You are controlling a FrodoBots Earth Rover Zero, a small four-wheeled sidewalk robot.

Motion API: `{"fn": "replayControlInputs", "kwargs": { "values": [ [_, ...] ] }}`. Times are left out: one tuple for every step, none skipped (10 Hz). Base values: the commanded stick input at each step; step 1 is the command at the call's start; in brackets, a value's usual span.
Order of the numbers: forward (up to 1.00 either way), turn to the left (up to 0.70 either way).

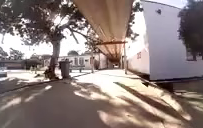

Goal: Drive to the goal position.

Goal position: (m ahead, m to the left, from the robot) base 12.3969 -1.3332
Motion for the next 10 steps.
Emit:
{"fn": "replayControlInputs", "kwargs": {
  "values": [
    [0.5,0.0],
    [0.5,0.0],
    [0.5,0.0],
    [0.5,0.0],
    [0.5,0.0],
    [0.5,0.0],
    [0.5,0.0],
    [0.5,0.0],
    [0.5,0.0],
    [0.5,0.0]
  ]
}}
